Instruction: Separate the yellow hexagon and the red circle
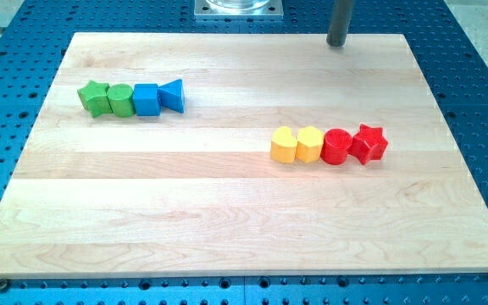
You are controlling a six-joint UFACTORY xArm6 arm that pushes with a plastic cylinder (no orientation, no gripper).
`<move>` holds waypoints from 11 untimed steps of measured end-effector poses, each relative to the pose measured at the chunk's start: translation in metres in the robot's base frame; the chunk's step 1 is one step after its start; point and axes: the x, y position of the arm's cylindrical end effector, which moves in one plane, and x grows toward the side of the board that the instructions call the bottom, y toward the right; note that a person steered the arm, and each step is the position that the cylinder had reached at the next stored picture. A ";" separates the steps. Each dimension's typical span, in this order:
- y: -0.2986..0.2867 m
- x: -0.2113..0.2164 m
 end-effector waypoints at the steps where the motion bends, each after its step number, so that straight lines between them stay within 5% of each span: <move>1: 0.000 0.000; 6: -0.023 0.211; 11: -0.065 0.254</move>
